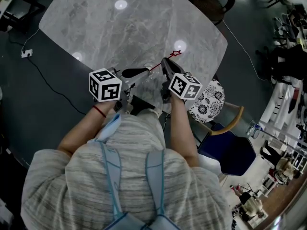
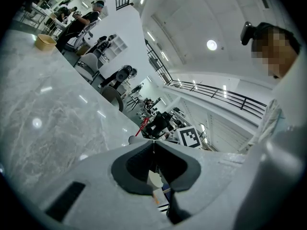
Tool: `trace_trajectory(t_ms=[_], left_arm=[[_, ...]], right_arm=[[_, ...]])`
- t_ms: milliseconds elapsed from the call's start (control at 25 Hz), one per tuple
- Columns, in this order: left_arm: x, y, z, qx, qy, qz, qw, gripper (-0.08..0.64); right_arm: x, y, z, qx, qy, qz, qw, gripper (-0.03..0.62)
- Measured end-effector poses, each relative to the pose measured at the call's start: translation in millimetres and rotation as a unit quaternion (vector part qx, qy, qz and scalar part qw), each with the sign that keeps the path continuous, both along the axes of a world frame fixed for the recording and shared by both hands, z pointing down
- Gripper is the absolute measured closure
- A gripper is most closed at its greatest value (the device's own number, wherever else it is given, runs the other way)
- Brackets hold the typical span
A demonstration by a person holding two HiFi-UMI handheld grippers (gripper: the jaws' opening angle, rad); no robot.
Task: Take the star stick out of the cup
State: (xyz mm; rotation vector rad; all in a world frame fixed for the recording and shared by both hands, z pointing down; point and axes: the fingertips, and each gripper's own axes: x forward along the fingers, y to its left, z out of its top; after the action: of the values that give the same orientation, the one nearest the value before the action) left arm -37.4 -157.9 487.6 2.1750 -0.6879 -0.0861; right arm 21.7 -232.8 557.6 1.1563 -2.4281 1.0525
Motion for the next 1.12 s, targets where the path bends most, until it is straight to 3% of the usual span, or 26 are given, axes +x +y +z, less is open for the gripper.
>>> trace_trajectory(t_ms=[680,1120], left_arm=[[21,10,-10,0.013,0.005,0.019,0.9997,0.537],[60,21,-15,0.021,0.01,0.05,0.9985,0.537]], right_arm=[[37,2,-70,0.064,-0.025,0.033,0.997,0.575],[97,21,-98,0.078,-0.035,0.076,0.993,0.575]])
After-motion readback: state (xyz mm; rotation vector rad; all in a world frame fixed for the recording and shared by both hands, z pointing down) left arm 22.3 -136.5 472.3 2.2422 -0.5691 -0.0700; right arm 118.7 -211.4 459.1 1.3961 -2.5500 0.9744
